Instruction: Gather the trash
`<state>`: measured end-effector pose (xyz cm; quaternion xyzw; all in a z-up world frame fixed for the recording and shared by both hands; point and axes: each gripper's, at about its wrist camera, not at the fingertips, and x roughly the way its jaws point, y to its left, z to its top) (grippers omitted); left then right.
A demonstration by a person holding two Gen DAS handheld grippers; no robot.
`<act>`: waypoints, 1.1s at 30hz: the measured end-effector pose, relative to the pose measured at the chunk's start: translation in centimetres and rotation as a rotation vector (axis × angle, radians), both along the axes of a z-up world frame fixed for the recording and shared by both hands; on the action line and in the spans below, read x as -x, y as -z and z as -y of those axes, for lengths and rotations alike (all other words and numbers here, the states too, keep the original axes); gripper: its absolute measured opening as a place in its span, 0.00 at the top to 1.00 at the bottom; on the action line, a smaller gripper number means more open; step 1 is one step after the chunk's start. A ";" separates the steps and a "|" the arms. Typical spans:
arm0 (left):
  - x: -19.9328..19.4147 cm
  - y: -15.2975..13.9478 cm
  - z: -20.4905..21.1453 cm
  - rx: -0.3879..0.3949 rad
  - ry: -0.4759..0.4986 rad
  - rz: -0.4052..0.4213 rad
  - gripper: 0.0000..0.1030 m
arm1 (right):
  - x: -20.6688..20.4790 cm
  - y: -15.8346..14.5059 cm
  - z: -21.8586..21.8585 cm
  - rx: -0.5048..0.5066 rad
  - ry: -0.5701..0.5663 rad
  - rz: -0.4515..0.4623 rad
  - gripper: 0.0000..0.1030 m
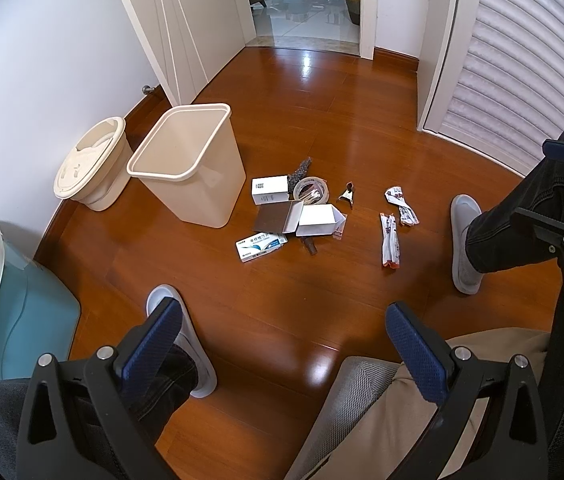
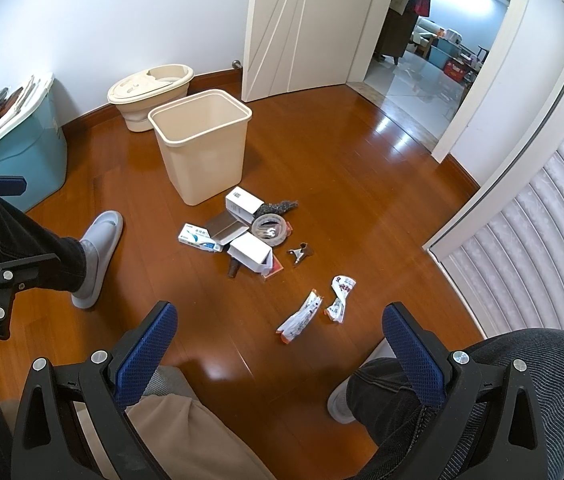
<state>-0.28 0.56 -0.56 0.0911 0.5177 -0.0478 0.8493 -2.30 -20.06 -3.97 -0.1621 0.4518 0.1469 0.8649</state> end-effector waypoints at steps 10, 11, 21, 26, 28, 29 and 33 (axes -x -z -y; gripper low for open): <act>0.0 0.4 -0.3 0.003 -0.004 -0.002 0.00 | 0.0 0.1 0.1 0.000 0.000 0.001 0.00; 0.1 0.4 -0.3 0.003 -0.003 -0.002 0.00 | 0.0 0.1 0.1 0.000 0.000 0.001 0.00; 0.0 0.4 -0.3 0.002 -0.003 -0.002 0.00 | 0.1 0.2 0.1 0.001 -0.001 0.000 0.00; 0.0 0.3 -0.3 0.002 -0.004 -0.002 0.00 | 0.1 0.2 0.1 0.001 0.000 0.000 0.00; 0.0 0.3 -0.2 0.002 -0.003 -0.003 0.00 | 0.1 0.2 0.1 0.001 -0.001 0.001 0.00; 0.0 0.4 -0.3 0.002 -0.003 -0.003 0.00 | 0.1 0.2 0.1 0.002 -0.001 0.000 0.00; 0.0 0.4 -0.4 0.002 -0.003 -0.003 0.00 | 0.1 0.2 0.2 0.002 -0.001 0.001 0.00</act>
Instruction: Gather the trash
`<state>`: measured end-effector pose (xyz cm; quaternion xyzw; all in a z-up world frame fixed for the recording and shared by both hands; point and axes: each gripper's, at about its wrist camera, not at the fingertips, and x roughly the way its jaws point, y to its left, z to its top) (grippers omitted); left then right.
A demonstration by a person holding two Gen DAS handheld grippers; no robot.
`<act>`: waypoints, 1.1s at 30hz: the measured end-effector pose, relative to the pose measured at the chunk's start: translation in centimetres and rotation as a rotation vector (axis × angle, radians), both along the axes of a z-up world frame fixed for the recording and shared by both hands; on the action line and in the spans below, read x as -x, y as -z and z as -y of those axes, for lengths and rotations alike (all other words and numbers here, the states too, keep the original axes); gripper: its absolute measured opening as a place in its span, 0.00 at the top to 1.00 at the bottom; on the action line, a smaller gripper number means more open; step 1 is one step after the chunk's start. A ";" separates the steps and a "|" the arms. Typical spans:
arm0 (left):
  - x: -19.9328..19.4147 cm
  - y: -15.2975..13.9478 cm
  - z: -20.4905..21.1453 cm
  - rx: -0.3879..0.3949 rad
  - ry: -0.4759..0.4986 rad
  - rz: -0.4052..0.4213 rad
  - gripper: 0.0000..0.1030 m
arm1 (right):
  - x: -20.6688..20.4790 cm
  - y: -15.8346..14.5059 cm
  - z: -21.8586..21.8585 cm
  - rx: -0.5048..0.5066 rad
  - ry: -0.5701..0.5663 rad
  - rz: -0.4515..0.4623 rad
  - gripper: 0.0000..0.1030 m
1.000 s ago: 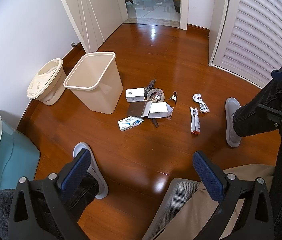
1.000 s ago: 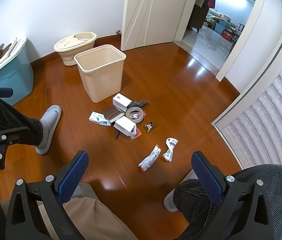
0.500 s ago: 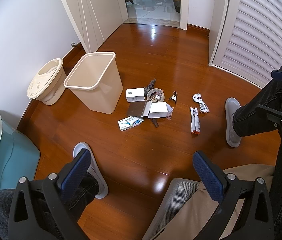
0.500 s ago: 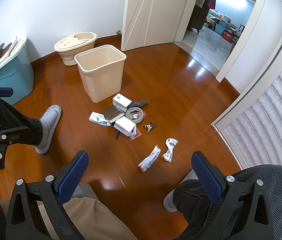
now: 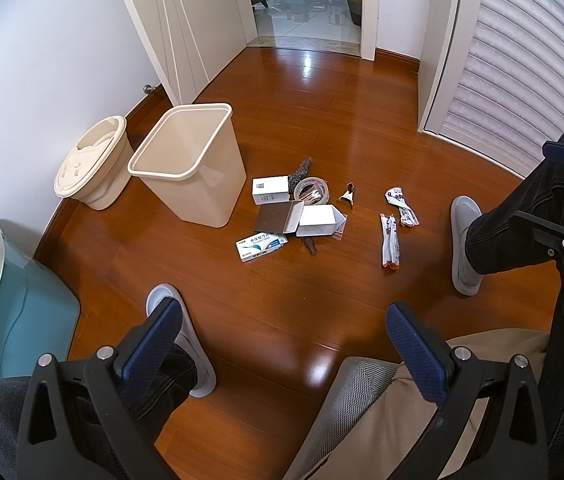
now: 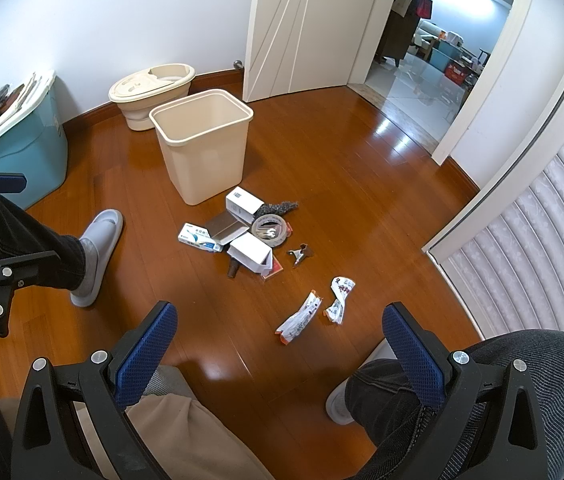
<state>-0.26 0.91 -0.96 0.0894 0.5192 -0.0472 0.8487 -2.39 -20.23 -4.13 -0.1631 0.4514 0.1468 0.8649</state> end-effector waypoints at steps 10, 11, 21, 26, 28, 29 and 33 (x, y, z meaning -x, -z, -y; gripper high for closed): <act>0.0 -0.1 0.1 0.000 0.000 0.001 0.00 | -0.1 0.0 0.1 0.001 0.000 0.000 0.00; 0.0 0.0 0.0 0.001 0.000 0.000 0.00 | -0.1 0.0 0.1 0.001 0.000 0.000 0.00; -1.2 0.4 -1.1 0.072 -0.052 -0.062 0.00 | -0.6 0.2 0.2 -0.008 0.019 -0.017 0.00; -3.8 -2.0 -1.2 0.108 -0.096 -0.052 0.00 | -2.9 2.1 1.1 -0.122 0.124 -0.148 0.00; -5.7 -3.0 -0.5 0.082 -0.079 -0.014 0.00 | -4.6 2.5 1.9 -0.189 0.176 -0.198 0.00; -6.8 -3.1 -0.3 0.070 -0.075 -0.005 0.00 | -5.8 2.4 2.3 -0.196 0.201 -0.206 0.00; -12.5 -1.6 0.1 0.144 -0.059 -0.005 0.00 | -10.9 3.6 3.9 -0.225 0.320 -0.276 0.00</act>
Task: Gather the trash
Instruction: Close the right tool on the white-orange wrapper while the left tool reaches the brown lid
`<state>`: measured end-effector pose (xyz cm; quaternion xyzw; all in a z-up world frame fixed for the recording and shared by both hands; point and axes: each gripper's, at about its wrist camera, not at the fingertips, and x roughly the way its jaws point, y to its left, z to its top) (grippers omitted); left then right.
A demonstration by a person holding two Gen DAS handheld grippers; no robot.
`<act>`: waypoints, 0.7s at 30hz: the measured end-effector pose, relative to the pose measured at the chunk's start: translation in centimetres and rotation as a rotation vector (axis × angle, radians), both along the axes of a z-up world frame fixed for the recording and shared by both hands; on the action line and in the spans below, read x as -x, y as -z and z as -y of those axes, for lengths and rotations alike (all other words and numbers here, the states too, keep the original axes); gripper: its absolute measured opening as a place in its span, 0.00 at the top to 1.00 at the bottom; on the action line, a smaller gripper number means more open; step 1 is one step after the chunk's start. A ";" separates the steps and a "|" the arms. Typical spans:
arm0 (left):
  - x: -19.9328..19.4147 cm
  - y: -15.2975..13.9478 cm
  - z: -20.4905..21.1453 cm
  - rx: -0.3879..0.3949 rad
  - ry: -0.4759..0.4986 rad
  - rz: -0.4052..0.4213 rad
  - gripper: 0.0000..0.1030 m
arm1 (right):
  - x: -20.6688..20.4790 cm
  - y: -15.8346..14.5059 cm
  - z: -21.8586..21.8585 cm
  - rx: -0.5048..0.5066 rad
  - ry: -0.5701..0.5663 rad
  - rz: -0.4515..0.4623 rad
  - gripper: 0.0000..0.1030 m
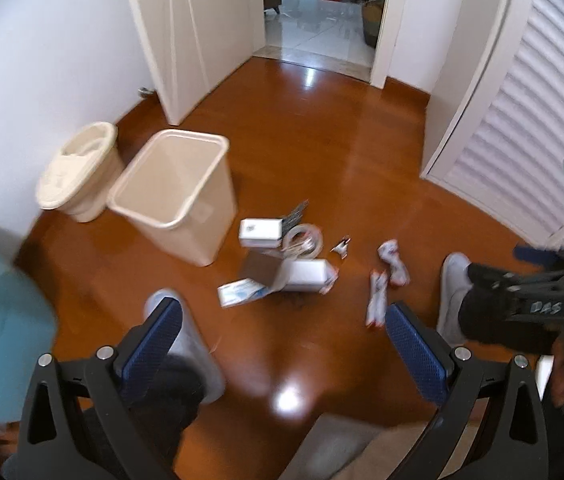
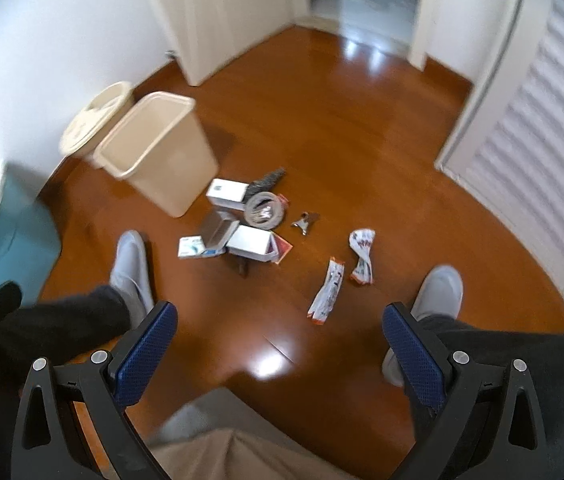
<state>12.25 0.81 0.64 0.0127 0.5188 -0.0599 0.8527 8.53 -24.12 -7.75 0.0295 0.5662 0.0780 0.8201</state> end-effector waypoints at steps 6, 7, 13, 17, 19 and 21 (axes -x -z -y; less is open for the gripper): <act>-6.8 4.6 -2.5 0.131 -0.103 -0.105 0.00 | -7.4 5.2 0.3 0.060 0.139 -0.072 0.00; -7.4 5.1 -3.0 0.115 -0.106 -0.108 0.00 | -8.4 7.3 0.1 0.057 0.151 -0.091 0.00; -10.4 8.8 -6.5 0.113 -0.240 -0.163 0.00 | -10.6 23.8 -0.2 0.157 0.199 -0.282 0.07; -10.8 12.9 -7.1 0.100 -0.283 -0.218 0.00 | -9.8 32.3 1.9 0.171 0.269 -0.385 0.11; -11.3 15.9 -7.3 0.063 -0.301 -0.265 0.00 | -9.7 34.9 2.9 0.147 0.293 -0.393 0.11; -11.9 19.3 -7.7 0.064 -0.353 -0.345 0.00 | -10.1 37.2 3.1 0.145 0.266 -0.401 0.11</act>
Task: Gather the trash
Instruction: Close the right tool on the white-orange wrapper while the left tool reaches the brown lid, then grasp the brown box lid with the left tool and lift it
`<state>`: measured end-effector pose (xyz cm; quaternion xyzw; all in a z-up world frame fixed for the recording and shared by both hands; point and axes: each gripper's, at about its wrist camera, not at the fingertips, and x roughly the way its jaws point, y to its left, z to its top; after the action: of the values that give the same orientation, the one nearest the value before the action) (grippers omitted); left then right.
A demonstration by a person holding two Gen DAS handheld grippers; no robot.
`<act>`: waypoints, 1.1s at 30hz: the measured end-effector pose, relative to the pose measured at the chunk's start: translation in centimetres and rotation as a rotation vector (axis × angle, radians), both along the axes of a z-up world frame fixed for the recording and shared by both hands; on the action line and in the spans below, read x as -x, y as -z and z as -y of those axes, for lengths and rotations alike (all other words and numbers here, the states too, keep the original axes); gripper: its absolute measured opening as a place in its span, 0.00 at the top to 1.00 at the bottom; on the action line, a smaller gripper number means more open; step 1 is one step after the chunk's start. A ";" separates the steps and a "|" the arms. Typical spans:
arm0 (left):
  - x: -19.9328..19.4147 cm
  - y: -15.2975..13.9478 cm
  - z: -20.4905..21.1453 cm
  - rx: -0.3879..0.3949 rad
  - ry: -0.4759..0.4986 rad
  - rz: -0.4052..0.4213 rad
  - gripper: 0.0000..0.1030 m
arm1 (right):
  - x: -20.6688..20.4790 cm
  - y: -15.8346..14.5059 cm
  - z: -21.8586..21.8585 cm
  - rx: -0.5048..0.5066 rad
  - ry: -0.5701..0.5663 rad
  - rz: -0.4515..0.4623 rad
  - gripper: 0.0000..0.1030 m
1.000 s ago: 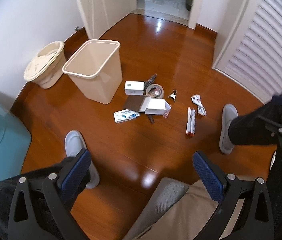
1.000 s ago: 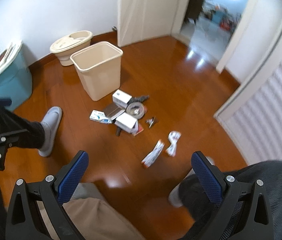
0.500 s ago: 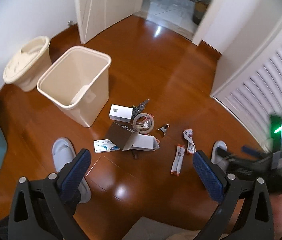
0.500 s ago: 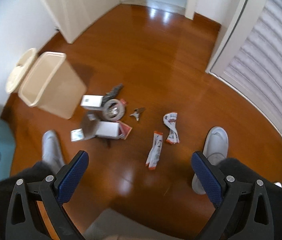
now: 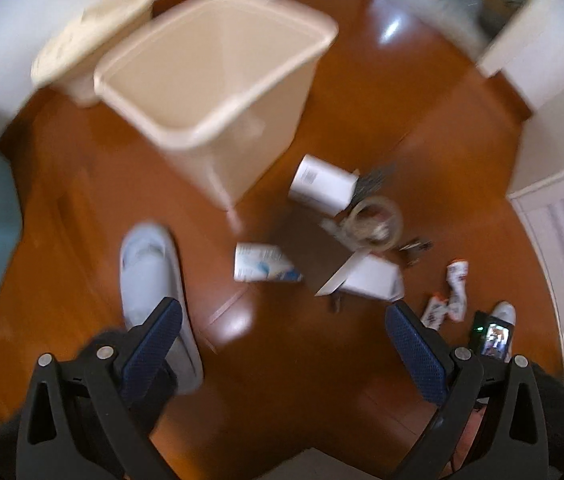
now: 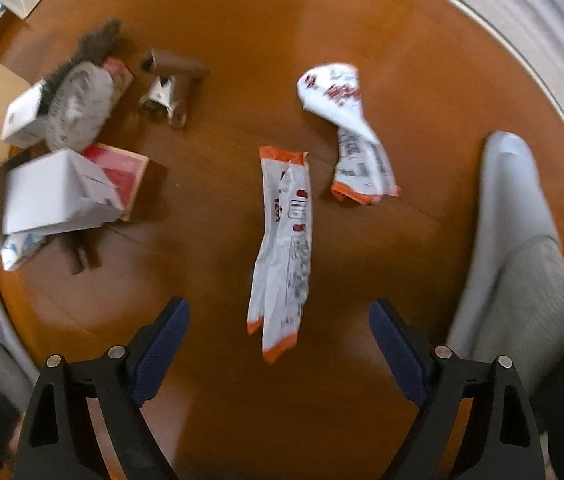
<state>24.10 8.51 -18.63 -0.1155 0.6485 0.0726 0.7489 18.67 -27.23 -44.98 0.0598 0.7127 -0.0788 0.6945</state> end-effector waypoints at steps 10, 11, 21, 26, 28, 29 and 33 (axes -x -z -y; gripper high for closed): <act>-2.6 9.0 0.5 0.172 -0.294 -0.162 0.00 | -1.4 6.9 1.0 -0.041 0.000 -0.041 0.14; -3.2 9.5 0.5 0.177 -0.316 -0.166 0.00 | -1.5 7.3 1.1 -0.040 -0.010 -0.045 0.16; -6.5 17.9 0.0 0.345 -0.610 -0.311 0.00 | -3.4 5.4 1.7 -0.030 -0.052 0.022 0.82; -7.3 19.6 -0.6 0.363 -0.648 -0.346 0.00 | -3.0 4.8 2.2 -0.076 -0.049 0.033 0.83; -7.3 20.6 -0.7 0.369 -0.664 -0.364 0.00 | -2.5 4.8 2.6 -0.076 -0.051 0.038 0.83; -7.1 21.1 -0.9 0.373 -0.677 -0.375 0.00 | -2.0 4.7 2.5 -0.075 -0.051 0.044 0.83; -7.1 23.2 -1.0 0.442 -0.719 -0.382 0.00 | -0.8 4.9 1.5 -0.094 -0.058 0.043 0.83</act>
<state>31.19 9.54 -41.86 -0.4745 0.6937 0.2074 0.5006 19.46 -28.70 -49.84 0.0733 0.7021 -0.0240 0.7079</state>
